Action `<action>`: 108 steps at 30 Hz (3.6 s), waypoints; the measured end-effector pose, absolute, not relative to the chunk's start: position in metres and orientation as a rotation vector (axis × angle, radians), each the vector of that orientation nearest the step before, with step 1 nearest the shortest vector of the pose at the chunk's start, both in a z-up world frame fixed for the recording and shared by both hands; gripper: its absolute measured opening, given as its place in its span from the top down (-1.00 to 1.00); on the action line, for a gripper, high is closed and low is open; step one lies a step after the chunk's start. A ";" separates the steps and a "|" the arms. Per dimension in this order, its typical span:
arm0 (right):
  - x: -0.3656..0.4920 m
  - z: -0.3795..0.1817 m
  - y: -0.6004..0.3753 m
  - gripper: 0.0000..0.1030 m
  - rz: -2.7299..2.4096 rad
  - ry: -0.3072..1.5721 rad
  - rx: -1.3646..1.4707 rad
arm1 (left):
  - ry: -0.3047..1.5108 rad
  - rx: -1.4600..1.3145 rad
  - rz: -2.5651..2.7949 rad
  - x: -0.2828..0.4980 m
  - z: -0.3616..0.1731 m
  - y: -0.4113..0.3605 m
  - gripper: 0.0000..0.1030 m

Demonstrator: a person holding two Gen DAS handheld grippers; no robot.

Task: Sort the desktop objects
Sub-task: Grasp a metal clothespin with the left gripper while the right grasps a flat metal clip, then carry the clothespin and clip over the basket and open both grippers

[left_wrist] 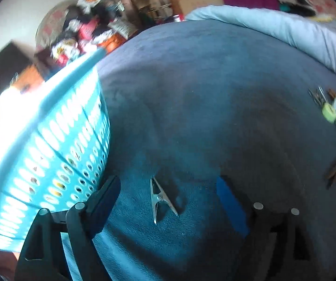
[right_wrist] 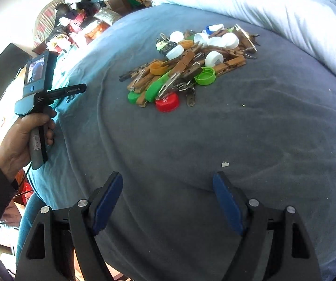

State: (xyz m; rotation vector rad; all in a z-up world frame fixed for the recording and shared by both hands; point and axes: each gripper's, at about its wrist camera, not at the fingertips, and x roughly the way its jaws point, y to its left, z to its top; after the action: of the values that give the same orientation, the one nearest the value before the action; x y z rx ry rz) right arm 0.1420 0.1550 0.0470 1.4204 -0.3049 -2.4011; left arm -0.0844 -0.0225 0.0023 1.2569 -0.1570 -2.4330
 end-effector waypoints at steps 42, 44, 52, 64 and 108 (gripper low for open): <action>0.033 0.038 0.156 0.71 -2.504 -0.207 1.393 | 0.319 1.336 -2.958 0.009 0.075 -0.020 0.63; 0.033 0.043 0.165 0.72 -2.486 -0.308 1.380 | 0.328 1.304 -2.981 0.012 0.082 -0.020 0.63; 0.080 0.103 0.186 0.72 -2.546 -0.380 1.200 | 0.298 1.090 -3.185 0.050 0.140 -0.018 0.63; 0.093 0.185 0.154 0.72 -2.549 -0.294 0.990 | 0.253 0.886 -3.181 0.083 0.204 -0.039 0.63; -0.003 0.318 -0.168 0.72 -2.154 0.088 0.753 | 0.247 0.914 -2.717 0.048 0.211 -0.290 0.63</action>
State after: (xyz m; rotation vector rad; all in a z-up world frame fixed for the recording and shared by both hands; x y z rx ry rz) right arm -0.0031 -0.1684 0.3178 0.7533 0.0879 -2.1538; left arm 0.0481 -0.2895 0.2111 0.9141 0.2467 -2.7168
